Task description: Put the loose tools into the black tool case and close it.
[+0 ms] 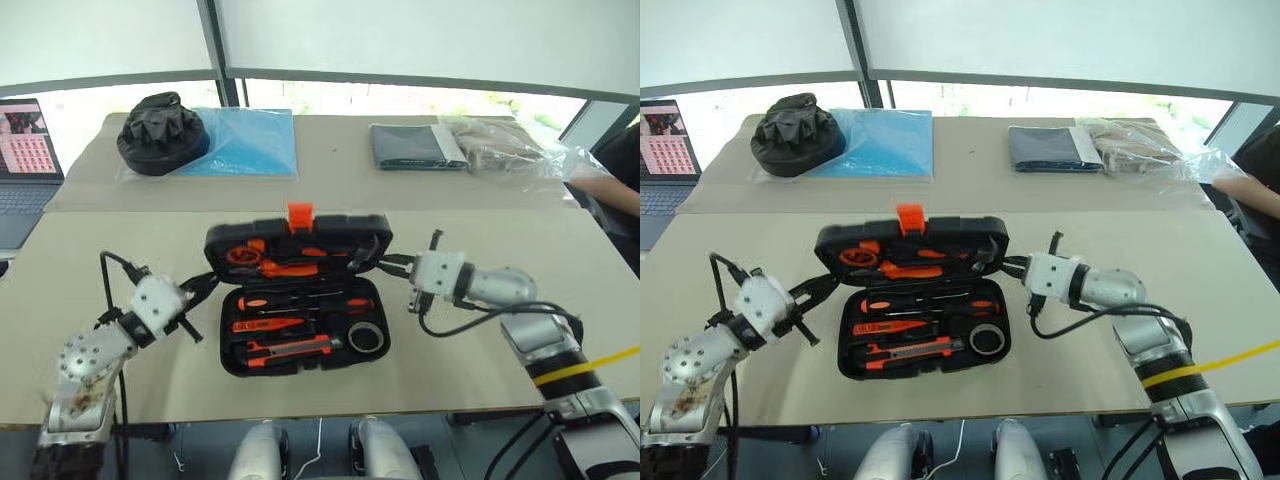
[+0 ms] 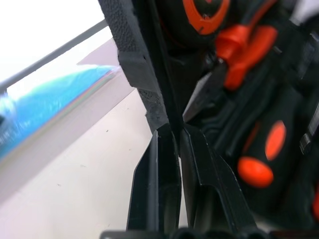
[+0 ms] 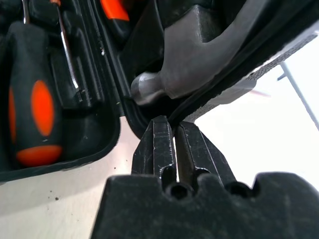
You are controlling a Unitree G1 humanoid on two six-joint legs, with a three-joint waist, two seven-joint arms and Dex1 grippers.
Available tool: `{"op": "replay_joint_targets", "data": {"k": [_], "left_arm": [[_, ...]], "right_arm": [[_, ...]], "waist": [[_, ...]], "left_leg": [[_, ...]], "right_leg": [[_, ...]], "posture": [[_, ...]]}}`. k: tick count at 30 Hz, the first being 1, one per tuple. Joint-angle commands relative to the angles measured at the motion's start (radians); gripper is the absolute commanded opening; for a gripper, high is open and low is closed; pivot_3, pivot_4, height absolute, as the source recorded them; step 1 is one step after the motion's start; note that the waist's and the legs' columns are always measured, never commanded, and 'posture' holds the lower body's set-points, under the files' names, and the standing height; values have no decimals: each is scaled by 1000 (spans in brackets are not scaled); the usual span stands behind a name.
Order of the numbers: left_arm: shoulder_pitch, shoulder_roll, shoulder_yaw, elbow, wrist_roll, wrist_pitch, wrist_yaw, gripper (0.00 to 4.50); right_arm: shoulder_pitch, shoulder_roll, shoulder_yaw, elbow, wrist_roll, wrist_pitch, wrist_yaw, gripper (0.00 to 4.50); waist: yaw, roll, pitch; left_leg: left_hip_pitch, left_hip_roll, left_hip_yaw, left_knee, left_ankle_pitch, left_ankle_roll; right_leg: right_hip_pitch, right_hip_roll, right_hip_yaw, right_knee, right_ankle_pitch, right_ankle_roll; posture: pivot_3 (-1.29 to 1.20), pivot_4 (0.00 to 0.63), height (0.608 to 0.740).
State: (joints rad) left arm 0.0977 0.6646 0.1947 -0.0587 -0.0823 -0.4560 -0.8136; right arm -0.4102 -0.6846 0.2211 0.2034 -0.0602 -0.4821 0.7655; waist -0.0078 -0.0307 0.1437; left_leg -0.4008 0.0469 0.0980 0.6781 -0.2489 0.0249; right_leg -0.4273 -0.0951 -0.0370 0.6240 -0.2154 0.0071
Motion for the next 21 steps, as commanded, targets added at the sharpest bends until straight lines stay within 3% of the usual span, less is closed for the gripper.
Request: {"op": "replay_joint_targets", "data": {"k": [1, 2, 6, 9, 12, 15, 21], "left_arm": [[53, 15, -32, 61, 41, -96, -10, 725], [63, 25, -23, 78, 30, -104, -11, 899], [83, 65, 13, 139, -10, -77, -14, 2368], [61, 99, 45, 211, -55, 8, -22, 3427], [-10, 111, 34, 243, -101, 102, -44, 3479], [-119, 99, -1, 241, -138, 228, -57, 2839], [-313, 57, -110, 245, -152, 413, -125, 659]], "right_arm": [[60, -40, -11, 49, -44, -138, -3, 997], [73, -50, -17, 61, -52, -165, -12, 1332], [108, -75, -52, 66, -45, -181, -30, 2783], [187, -112, -107, -11, 75, -72, 23, 3696], [322, -177, -145, -158, 246, 86, 134, 3234], [457, -251, -171, -328, 334, 236, 194, 2238], [591, -296, -148, -605, 370, 471, 206, 131]], "waist": [[5, 0, 0], [6, 0, 0], [6, 0, 0], [7, 1, 0], [17, 1, 0], [23, 1, 1], [20, -1, 0]], "left_leg": [[2, 0, 0, 0, 0, 0], [4, 0, 0, 0, -1, 1], [4, 1, 2, 1, 0, 1], [4, 3, 3, 0, 0, 0], [4, 3, 2, 0, 0, 0], [4, 3, 1, 0, 0, 0], [3, 3, 0, 2, 0, 0]], "right_leg": [[2, -1, 0, 0, -1, -1], [4, -1, 0, -1, -3, -3], [3, -1, 0, 1, -2, -1], [2, 1, 0, 2, -1, 1], [2, 1, -1, 3, -1, 0], [2, 1, -1, 2, -1, 0], [3, 2, -1, 2, -4, 7]], "posture": [[0, 150, 740], [0, 150, 740], [0, 150, 740], [0, 150, 740], [0, 150, 740], [0, 150, 740], [0, 150, 740]]}}
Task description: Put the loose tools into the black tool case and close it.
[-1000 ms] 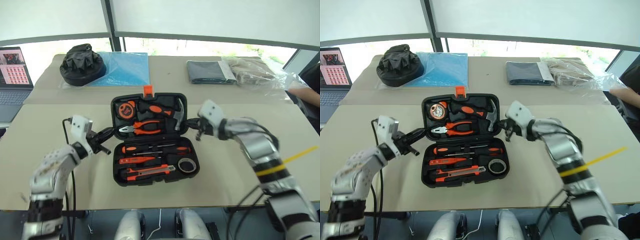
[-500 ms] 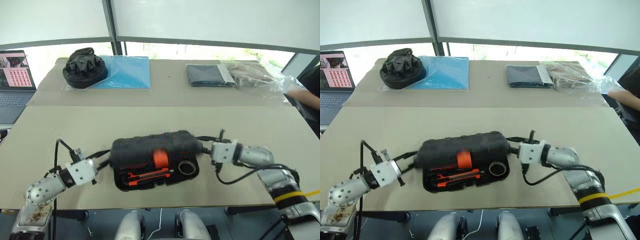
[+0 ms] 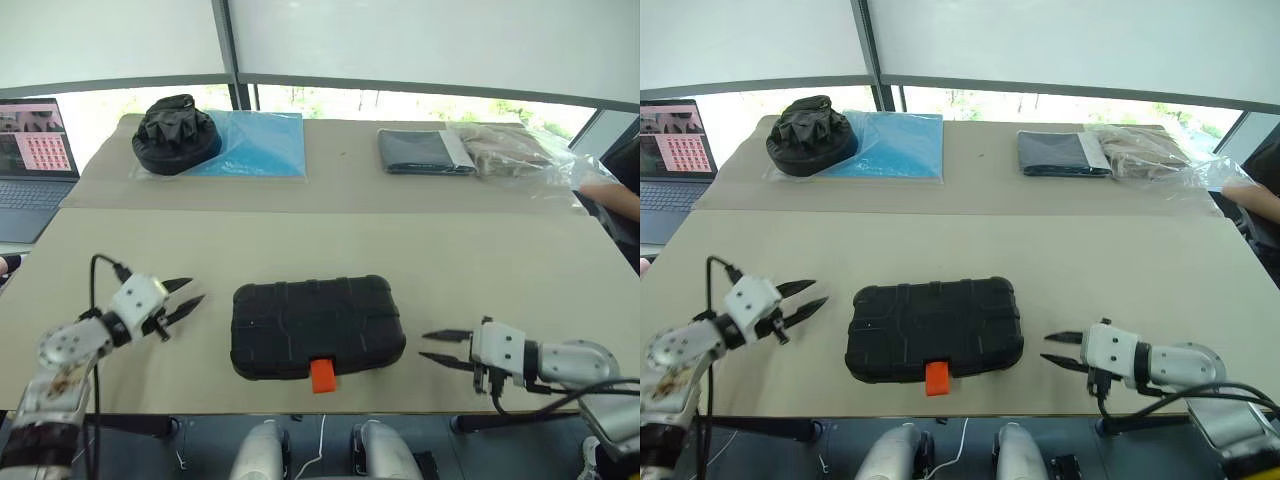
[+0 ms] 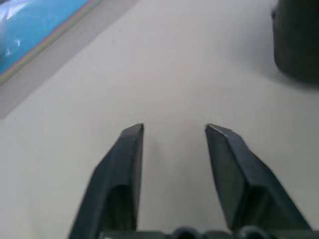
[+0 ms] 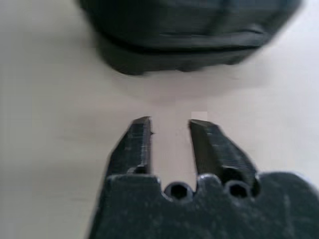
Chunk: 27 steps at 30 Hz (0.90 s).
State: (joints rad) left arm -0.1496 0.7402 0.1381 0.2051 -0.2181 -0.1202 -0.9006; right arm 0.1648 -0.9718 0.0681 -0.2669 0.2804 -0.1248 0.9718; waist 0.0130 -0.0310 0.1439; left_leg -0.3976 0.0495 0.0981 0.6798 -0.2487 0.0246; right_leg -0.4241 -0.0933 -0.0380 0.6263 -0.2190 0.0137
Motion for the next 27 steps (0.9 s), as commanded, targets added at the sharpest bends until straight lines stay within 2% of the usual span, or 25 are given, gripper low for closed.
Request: {"op": "replay_joint_targets", "data": {"k": [1, 2, 8, 13, 20, 27], "left_arm": [[-94, -29, -73, -11, -8, 89, -46, 441], [-115, -37, -90, -5, -3, 102, -53, 13], [-187, -31, -211, 35, 38, 185, -172, 13], [-207, -16, -196, 71, 27, 208, -208, 13], [-63, 22, -106, -28, -20, 257, -186, 13], [137, -13, 21, -219, -84, 315, -58, 13]], "right_arm": [[10, 4, 18, -160, 21, 140, -8, 3], [3, 15, 31, -182, 17, 172, -12, 0], [-90, 69, 186, -268, -62, 329, -3, 0], [-225, 173, 249, -183, -143, 346, -40, 0], [-462, 353, 278, 64, -268, 187, -110, 0], [-660, 465, 278, 352, -316, 55, -121, 0]], "waist": [[-3, 0, 0], [-3, -1, 0], [-3, -1, 1], [-2, -3, 1], [-24, -4, 2], [-34, -4, 2]], "left_leg": [[0, 0, 0, 0, 0, 0], [0, 0, 0, 0, 0, 0], [-1, -1, -1, 0, 0, 0], [-3, -1, -2, 1, 0, 0], [-2, 0, -1, 1, 0, 0], [-2, 1, -1, 0, 0, -1]], "right_leg": [[0, 1, 0, 0, -1, 1], [0, 1, 0, 0, -1, 2], [-1, 3, 0, 0, -1, 1], [-2, 2, 0, 0, -1, 0], [-3, 3, 0, 2, 0, -2], [-5, 3, 1, 4, 2, -8]], "posture": [[0, 150, 740], [0, 150, 740], [0, 150, 740], [0, 150, 740], [0, 150, 740], [0, 150, 740]]}}
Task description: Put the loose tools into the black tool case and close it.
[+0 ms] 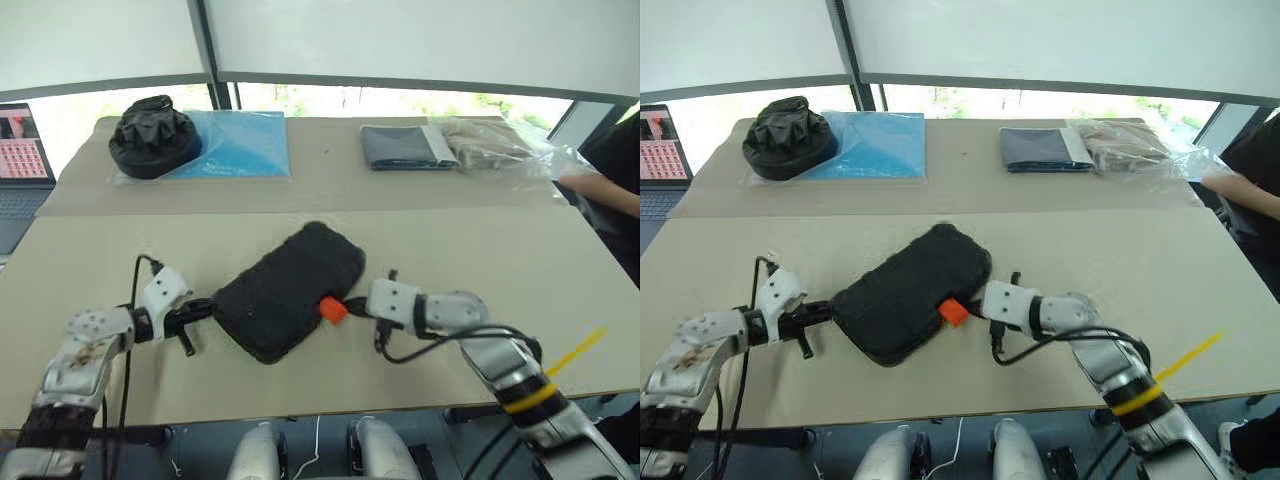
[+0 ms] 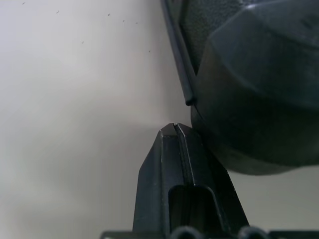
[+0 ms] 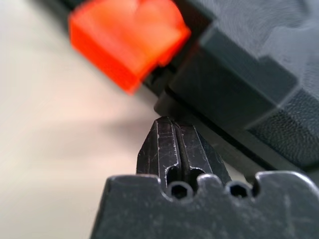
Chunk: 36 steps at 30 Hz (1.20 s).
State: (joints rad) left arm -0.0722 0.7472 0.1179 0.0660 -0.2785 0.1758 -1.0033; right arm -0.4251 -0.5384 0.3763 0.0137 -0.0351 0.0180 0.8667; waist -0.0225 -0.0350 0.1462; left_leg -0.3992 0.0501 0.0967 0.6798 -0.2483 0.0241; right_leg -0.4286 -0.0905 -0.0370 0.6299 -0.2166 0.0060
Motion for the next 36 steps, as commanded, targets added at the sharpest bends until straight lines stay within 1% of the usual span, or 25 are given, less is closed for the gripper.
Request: {"op": "replay_joint_targets", "data": {"k": [1, 3, 6, 8, 10, 12, 13, 16, 18, 21, 25, 27, 30, 36], "left_arm": [[76, -30, 57, -107, -36, 24, 62, 13], [100, -46, 83, -153, -60, 30, 82, 13], [104, -48, 139, -191, -105, 45, 98, 13], [71, -31, 177, -199, -163, 91, 89, 13], [34, -2, 191, -233, -237, 178, 62, 13], [-20, 36, 167, -261, -284, 263, 32, 13], [-56, 51, 135, -269, -285, 289, 20, 13], [-133, 61, 59, -266, -257, 320, 12, 13], [-209, 37, -18, -232, -212, 316, 17, 13], [-270, 11, -79, -196, -179, 308, 17, 13], [-376, -82, -224, -90, -66, 248, 34, 13], [-399, -113, -240, -56, -42, 234, 44, 13], [-410, -133, -247, -32, -23, 226, 45, 13], [-399, -129, -254, -18, -1, 210, 32, 13]], "right_arm": [[-89, 38, -33, 103, -2, -105, -11, 0], [-106, 36, -41, 140, 2, -131, 5, 0], [-90, 6, -68, 135, 42, -119, 52, 0], [-48, -26, -86, 89, 65, -98, 79, 0], [1, -58, -106, 25, 94, -68, 102, 0], [61, -89, -132, -74, 136, -13, 122, 0], [87, -103, -147, -130, 161, 24, 126, 0], [121, -115, -169, -240, 199, 108, 118, 0], [129, -113, -177, -299, 210, 162, 100, 0], [127, -108, -177, -348, 215, 214, 85, 0], [98, -89, -171, -369, 215, 251, 64, 0], [97, -85, -158, -356, 200, 244, 63, 0], [92, -76, -143, -336, 182, 233, 62, 0], [86, -60, -122, -290, 149, 206, 63, 0]], "waist": [[3, 0, 0], [6, 0, 0], [11, 0, 0], [18, 0, 1], [25, 0, 1], [29, 0, 1], [29, 0, 1], [29, 0, 1], [26, 0, 1], [25, 0, 1], [31, 0, 1], [35, 0, 1], [34, 0, 1], [33, 0, 1]], "left_leg": [[0, 0, 0, 0, 0, 0], [0, 0, 0, 0, 0, 0], [-1, 0, 0, 0, 0, 0], [-1, 0, -1, 0, 0, -1], [-1, -1, -2, 0, 0, -1], [-1, -1, -2, 0, 0, -1], [-1, -1, -2, 0, 0, -1], [-1, -2, -2, 0, 0, -1], [0, -2, -2, 0, 0, -1], [0, -3, -2, 0, 1, -1], [-1, -3, -2, 0, 1, -1], [-1, -4, -2, 1, 1, -1], [-1, -5, -2, 1, 1, -1], [0, -4, -3, 1, 1, -1]], "right_leg": [[0, 0, 0, 0, 0, 0], [0, 0, 0, 0, 0, 0], [0, -1, 0, 0, 0, 0], [0, -1, -1, 0, 0, 0], [1, -1, -2, 0, 0, 0], [2, -2, -2, -1, 0, 0], [2, -2, -2, -1, 0, 0], [2, -1, -1, -1, 0, 1], [3, 0, -1, -1, 0, 1], [3, 1, -1, -1, 0, 1], [3, 1, -1, -1, 0, 1], [3, 1, -1, -1, 0, 1], [4, 0, -1, -2, 0, 1], [4, 0, -1, -1, 0, 2]], "posture": [[0, 150, 740], [0, 150, 740], [0, 150, 740], [0, 150, 740], [0, 150, 740], [0, 150, 740], [0, 150, 740], [0, 150, 740], [0, 150, 740], [0, 150, 740], [0, 150, 740], [0, 150, 740], [0, 150, 740], [0, 150, 740]]}}
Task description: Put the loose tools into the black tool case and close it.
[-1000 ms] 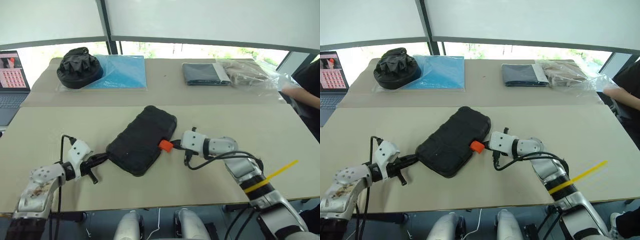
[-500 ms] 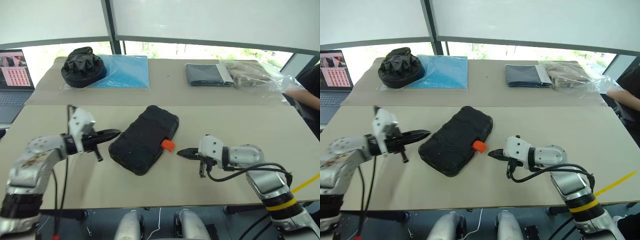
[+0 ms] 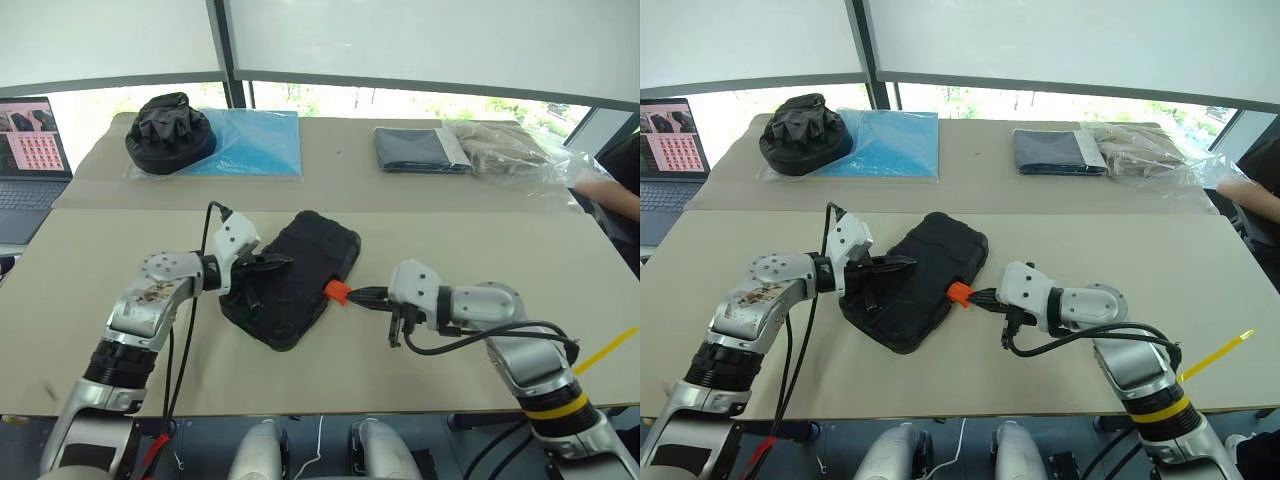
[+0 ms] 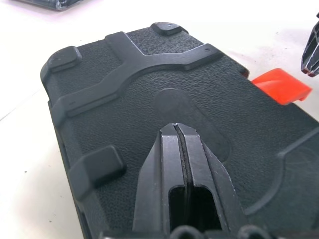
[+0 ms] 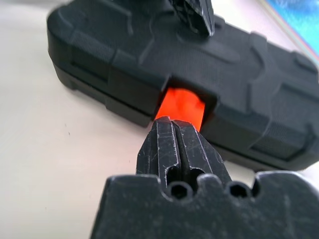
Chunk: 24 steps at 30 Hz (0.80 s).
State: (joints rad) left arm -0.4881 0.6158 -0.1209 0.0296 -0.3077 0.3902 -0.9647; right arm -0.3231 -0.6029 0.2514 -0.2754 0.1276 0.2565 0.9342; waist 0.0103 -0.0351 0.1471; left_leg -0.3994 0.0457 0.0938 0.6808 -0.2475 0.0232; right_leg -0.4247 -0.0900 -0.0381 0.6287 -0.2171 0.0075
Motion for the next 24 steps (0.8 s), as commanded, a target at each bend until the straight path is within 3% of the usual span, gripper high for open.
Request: {"op": "replay_joint_targets", "data": {"k": [1, 16, 24], "left_arm": [[19, 4, -15, 20, 31, -7, -7, 13], [39, 11, 1, 33, 41, -22, -7, 13], [34, 3, -7, 42, 51, -23, -13, 13]], "right_arm": [[-15, 5, 6, 4, -17, -36, -3, 0], [14, -11, 41, 40, -43, -6, 31, 0], [-28, 39, 73, 134, -83, -22, 8, 0]], "waist": [[0, 0, 0], [-2, 0, 0], [-6, 0, 0]], "left_leg": [[0, 0, 0, 0, 0, 0], [1, 0, 0, 0, 0, 0], [2, 1, 0, 0, 0, 0]], "right_leg": [[0, 0, 0, 0, 0, 0], [1, 0, 0, 0, 0, 0], [1, 0, 0, 1, 0, 0]], "posture": [[0, 150, 740], [0, 150, 740], [0, 150, 740]]}}
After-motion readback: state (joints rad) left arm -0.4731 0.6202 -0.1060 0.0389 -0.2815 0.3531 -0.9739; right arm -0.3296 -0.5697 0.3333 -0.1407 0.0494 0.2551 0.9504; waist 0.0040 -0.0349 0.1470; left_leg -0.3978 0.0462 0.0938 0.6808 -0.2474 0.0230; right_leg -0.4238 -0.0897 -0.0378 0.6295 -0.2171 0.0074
